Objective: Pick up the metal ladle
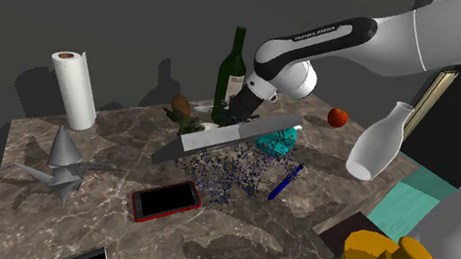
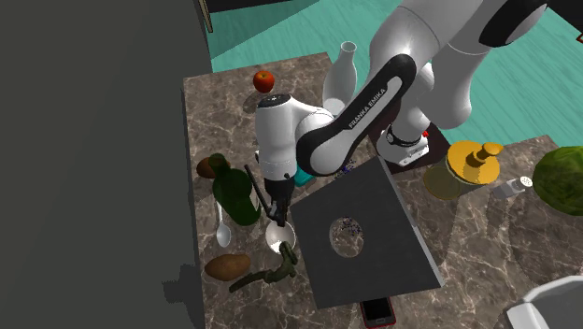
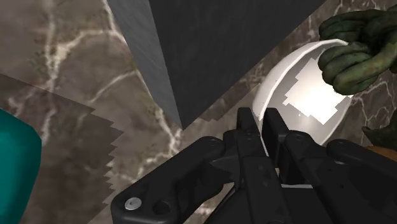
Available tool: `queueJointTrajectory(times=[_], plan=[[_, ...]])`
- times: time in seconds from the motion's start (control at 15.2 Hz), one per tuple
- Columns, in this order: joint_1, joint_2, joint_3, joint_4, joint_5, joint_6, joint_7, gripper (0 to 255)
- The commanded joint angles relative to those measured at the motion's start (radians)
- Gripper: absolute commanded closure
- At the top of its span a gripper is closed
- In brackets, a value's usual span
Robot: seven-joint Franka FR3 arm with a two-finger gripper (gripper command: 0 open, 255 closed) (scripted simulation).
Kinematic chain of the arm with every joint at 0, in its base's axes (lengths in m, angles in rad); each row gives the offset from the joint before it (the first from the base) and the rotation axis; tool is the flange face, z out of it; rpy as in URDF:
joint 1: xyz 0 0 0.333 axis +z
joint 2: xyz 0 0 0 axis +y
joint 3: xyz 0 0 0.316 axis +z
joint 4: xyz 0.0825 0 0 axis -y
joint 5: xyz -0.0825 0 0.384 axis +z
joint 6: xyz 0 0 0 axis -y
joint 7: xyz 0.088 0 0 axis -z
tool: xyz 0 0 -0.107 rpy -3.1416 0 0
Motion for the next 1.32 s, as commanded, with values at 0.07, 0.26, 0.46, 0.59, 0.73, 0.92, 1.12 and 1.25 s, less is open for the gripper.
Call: queueJointTrajectory(times=[0.07, 0.26, 0.46, 0.59, 0.73, 0.92, 1.12, 1.25], plan=[[0.0, 0.0, 0.0, 0.0, 0.0, 0.0, 0.0, 255], [0.0, -0.011, -0.001, 0.012, -0.013, -0.019, 0.02, 255], [-0.001, -0.032, -0.004, 0.027, -0.031, -0.05, 0.045, 255], [-0.003, -0.045, -0.006, 0.038, -0.043, -0.071, 0.061, 255], [-0.004, -0.058, -0.007, 0.049, -0.054, -0.093, 0.077, 255], [-0.006, -0.075, -0.01, 0.068, -0.069, -0.125, 0.1, 255], [-0.009, -0.09, -0.012, 0.09, -0.084, -0.157, 0.122, 255], [-0.009, -0.091, -0.012, 0.091, -0.084, -0.159, 0.123, 255]])
